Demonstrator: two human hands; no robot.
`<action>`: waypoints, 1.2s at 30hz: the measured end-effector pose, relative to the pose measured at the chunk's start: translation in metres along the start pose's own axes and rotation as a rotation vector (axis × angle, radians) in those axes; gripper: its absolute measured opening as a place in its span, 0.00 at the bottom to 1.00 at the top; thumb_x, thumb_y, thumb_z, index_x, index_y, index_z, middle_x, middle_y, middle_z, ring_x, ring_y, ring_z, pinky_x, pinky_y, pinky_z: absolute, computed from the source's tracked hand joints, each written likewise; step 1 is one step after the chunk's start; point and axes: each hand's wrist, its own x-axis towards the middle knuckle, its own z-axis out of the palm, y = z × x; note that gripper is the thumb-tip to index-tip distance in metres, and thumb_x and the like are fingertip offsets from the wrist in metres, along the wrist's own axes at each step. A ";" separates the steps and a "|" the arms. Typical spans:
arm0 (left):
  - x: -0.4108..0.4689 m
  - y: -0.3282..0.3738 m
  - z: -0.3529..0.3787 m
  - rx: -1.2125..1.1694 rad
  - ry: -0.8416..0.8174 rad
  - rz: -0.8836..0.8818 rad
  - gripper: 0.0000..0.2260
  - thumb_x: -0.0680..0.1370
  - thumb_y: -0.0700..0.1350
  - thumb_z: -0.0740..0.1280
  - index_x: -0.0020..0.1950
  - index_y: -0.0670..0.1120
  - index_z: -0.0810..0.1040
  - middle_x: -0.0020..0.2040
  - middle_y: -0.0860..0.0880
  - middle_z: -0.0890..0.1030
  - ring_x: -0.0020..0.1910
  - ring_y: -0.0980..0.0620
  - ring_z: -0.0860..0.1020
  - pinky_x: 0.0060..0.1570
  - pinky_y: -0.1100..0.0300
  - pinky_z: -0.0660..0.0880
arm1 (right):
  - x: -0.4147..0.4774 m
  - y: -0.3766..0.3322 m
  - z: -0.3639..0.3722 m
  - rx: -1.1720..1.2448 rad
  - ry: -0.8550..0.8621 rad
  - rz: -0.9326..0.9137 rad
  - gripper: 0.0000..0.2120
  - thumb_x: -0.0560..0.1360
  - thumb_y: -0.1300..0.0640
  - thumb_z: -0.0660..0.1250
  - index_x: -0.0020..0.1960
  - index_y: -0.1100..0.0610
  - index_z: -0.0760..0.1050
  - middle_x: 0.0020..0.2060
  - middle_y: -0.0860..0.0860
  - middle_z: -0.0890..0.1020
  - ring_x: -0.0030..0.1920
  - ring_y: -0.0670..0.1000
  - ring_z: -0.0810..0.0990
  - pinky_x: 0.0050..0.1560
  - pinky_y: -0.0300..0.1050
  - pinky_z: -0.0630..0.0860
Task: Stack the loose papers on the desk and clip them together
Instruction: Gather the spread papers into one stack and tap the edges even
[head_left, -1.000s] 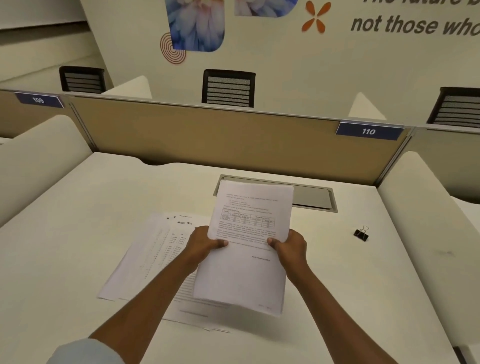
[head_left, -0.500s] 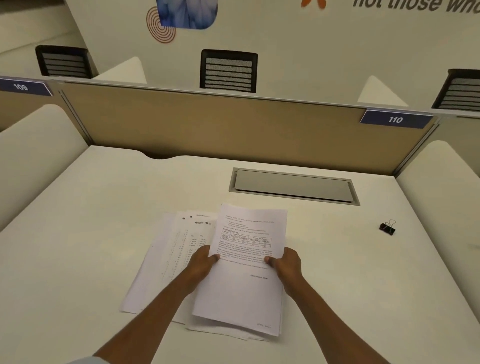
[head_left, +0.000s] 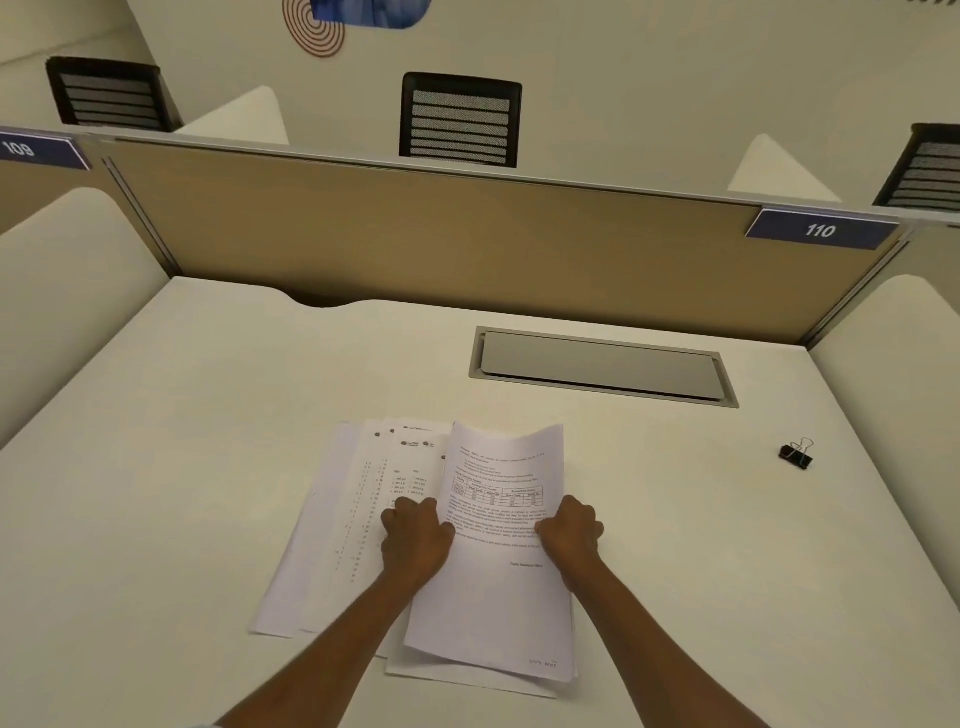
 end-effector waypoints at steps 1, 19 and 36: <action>0.003 -0.002 0.001 -0.030 -0.007 -0.002 0.19 0.80 0.51 0.61 0.68 0.44 0.70 0.65 0.42 0.70 0.66 0.43 0.66 0.57 0.51 0.73 | 0.002 0.000 0.001 0.000 0.003 0.007 0.11 0.72 0.62 0.61 0.54 0.61 0.73 0.55 0.59 0.75 0.58 0.61 0.70 0.59 0.53 0.71; 0.015 -0.007 -0.011 -0.578 0.078 -0.076 0.08 0.81 0.43 0.63 0.56 0.40 0.72 0.53 0.44 0.77 0.49 0.48 0.75 0.46 0.58 0.72 | -0.013 -0.008 -0.008 0.424 -0.020 -0.145 0.16 0.71 0.71 0.65 0.56 0.61 0.72 0.51 0.53 0.79 0.49 0.53 0.78 0.47 0.44 0.76; 0.035 -0.009 -0.015 -0.196 0.126 -0.140 0.10 0.78 0.45 0.67 0.57 0.42 0.76 0.59 0.41 0.72 0.58 0.42 0.73 0.56 0.48 0.77 | -0.007 -0.024 0.008 0.268 0.007 -0.001 0.12 0.70 0.64 0.64 0.52 0.57 0.70 0.50 0.53 0.71 0.54 0.57 0.71 0.49 0.52 0.77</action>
